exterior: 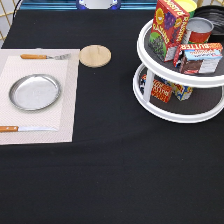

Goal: Pick up the bowl from the lazy Susan and put bowl on the plate

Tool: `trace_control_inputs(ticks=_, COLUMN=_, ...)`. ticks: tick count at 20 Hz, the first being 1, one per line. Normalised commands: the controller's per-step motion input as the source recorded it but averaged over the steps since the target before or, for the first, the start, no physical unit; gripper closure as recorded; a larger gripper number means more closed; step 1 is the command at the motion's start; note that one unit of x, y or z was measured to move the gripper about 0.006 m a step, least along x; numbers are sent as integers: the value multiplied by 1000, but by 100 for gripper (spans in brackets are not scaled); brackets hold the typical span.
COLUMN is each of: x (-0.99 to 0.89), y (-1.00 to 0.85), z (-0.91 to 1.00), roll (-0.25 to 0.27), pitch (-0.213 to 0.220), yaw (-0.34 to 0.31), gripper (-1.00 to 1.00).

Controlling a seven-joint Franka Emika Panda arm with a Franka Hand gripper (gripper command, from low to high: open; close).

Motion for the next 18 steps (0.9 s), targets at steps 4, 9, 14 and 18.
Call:
trace_control_inputs(ticks=4, x=96, y=349, z=-84, roll=141, pitch=-60, yaw=18, gripper=-100)
trace_control_inputs(ticks=9, x=99, y=286, z=-146, roll=153, pitch=-67, yaw=9, gripper=-100)
trace_control_inputs(ticks=14, x=247, y=149, z=-177, roll=178, pitch=-46, yaw=-2, gripper=-100)
trace_control_inputs(ticks=18, x=316, y=77, z=-236, roll=138, pitch=-32, yaw=-31, gripper=-100)
